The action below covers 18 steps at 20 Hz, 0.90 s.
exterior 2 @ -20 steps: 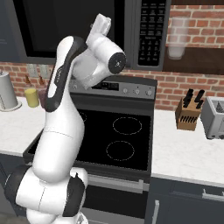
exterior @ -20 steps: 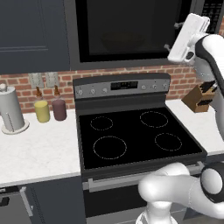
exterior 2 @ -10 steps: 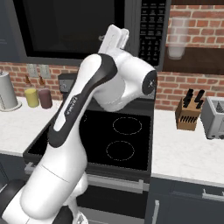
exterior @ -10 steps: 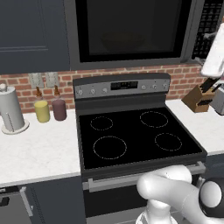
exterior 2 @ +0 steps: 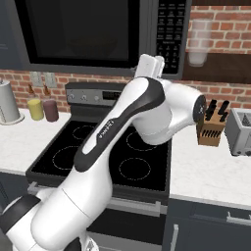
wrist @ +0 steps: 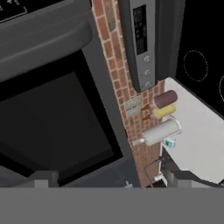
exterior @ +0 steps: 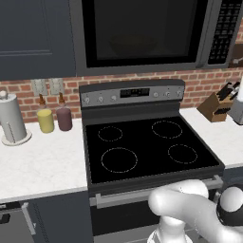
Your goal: Open the microwave, place the bowl with waffle inside the microwave, then close the microwave door and turn it on.
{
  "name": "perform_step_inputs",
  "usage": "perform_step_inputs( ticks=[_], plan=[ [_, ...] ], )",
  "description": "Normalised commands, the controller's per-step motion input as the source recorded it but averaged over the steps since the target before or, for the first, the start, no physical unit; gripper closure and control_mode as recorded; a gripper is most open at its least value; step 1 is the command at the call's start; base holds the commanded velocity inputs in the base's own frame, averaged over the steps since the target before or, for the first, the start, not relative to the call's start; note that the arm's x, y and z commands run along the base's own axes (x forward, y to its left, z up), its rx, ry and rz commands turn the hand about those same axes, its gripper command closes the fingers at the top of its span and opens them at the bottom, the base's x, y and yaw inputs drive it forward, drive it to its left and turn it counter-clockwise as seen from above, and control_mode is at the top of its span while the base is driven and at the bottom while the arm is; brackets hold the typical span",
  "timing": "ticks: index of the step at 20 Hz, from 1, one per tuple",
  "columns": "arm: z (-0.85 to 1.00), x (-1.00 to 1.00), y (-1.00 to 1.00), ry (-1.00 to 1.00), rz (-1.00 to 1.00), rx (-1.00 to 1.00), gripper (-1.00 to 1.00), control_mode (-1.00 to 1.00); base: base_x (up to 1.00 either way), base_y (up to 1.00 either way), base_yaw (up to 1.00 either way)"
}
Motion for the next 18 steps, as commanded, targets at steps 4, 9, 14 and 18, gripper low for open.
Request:
perform_step_inputs(
  ticks=[4,9,14,18],
  plan=[
    [-0.09,0.34,-0.04,0.12,0.0,-0.09,-1.0,-1.0,0.0,0.0,0.0],
    [-0.1,0.16,0.0,0.03,0.0,-0.05,-1.0,-1.0,0.0,0.0,0.0],
    [-0.02,0.14,-0.1,0.0,0.0,0.0,-1.0,-1.0,0.0,0.0,0.0],
    [0.0,0.26,-0.16,0.0,-0.04,0.0,-1.0,-1.0,0.0,0.0,0.0]
  ],
)
